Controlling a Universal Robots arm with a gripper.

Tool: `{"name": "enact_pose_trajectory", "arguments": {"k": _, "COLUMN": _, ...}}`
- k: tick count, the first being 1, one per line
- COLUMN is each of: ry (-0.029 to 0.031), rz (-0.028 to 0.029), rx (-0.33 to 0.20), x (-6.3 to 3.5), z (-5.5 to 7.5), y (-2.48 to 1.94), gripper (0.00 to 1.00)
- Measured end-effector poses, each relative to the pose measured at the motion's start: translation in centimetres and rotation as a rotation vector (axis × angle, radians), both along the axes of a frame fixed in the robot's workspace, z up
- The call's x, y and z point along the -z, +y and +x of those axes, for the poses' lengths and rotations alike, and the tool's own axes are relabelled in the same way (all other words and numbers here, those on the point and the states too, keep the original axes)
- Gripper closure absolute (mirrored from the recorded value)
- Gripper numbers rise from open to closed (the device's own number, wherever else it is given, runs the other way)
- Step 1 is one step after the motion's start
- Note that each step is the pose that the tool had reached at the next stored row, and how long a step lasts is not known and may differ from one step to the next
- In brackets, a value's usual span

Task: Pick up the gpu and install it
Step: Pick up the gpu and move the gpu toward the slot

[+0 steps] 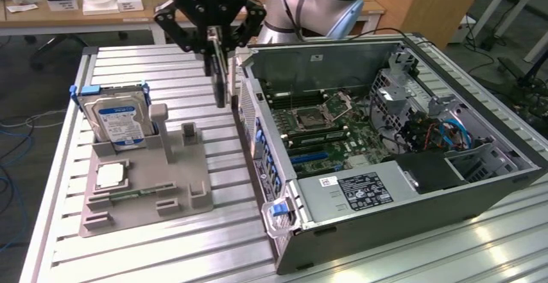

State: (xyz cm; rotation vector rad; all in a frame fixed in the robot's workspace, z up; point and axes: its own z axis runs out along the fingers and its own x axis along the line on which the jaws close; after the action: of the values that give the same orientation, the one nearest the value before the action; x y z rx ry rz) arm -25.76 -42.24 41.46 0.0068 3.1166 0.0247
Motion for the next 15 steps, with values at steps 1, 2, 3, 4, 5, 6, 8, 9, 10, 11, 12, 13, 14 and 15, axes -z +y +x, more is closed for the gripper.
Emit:
{"name": "enact_pose_trajectory", "arguments": {"k": 1, "ry": 0.0001, "rz": -0.0001, "rx": 0.000, "x": 0.00, "z": 0.4, "y": 0.00, "gripper": 0.72}}
{"name": "enact_pose_trajectory", "arguments": {"k": 2, "ry": -0.0001, "rz": 0.0001, "rx": 0.000, "x": 0.02, "z": 0.9, "y": 0.00, "gripper": 0.72}}
{"name": "enact_pose_trajectory", "arguments": {"k": 3, "ry": -0.0001, "rz": 0.0001, "rx": 0.000, "x": 0.02, "z": 1.4, "y": 0.00, "gripper": 0.72}}
{"name": "enact_pose_trajectory", "arguments": {"k": 4, "ry": 0.0000, "rz": 0.0001, "rx": 0.000, "x": 0.02, "z": 1.8, "y": 0.00, "gripper": 0.72}}
{"name": "enact_pose_trajectory", "arguments": {"k": 5, "ry": 0.0000, "rz": 0.0001, "rx": 0.000, "x": 0.03, "z": 2.2, "y": 0.00, "gripper": 0.72}}
{"name": "enact_pose_trajectory", "arguments": {"k": 6, "ry": 0.0001, "rz": 0.0000, "rx": 0.000, "x": 0.04, "z": 2.7, "y": 0.00, "gripper": 0.72}}
{"name": "enact_pose_trajectory", "arguments": {"k": 8, "ry": -0.0001, "rz": 0.0001, "rx": 0.000, "x": 0.07, "z": 3.6, "y": 0.00, "gripper": 0.72}}
{"name": "enact_pose_trajectory", "arguments": {"k": 9, "ry": -0.0001, "rz": 0.0001, "rx": 0.000, "x": 0.08, "z": 4.1, "y": 0.00, "gripper": 0.72}}
{"name": "enact_pose_trajectory", "arguments": {"k": 10, "ry": 0.0000, "rz": 0.0000, "rx": 0.000, "x": 0.09, "z": 4.5, "y": 0.00, "gripper": 0.72}}
{"name": "enact_pose_trajectory", "arguments": {"k": 11, "ry": 0.0000, "rz": 0.0000, "rx": 0.000, "x": 0.09, "z": 5.0, "y": 0.00, "gripper": 0.72}}
{"name": "enact_pose_trajectory", "arguments": {"k": 12, "ry": 0.0001, "rz": 0.0000, "rx": 0.000, "x": 0.10, "z": 5.4, "y": 0.00, "gripper": 0.72}}
{"name": "enact_pose_trajectory", "arguments": {"k": 13, "ry": 0.0001, "rz": -0.0001, "rx": 0.000, "x": 0.11, "z": 5.9, "y": 0.00, "gripper": 0.72}}
{"name": "enact_pose_trajectory", "arguments": {"k": 14, "ry": -0.0001, "rz": 0.0001, "rx": 0.000, "x": 0.12, "z": 6.4, "y": 0.00, "gripper": 0.72}}
{"name": "enact_pose_trajectory", "arguments": {"k": 15, "ry": 0.0000, "rz": 0.0001, "rx": 0.000, "x": 0.13, "z": 6.8, "y": 0.00, "gripper": 0.72}}
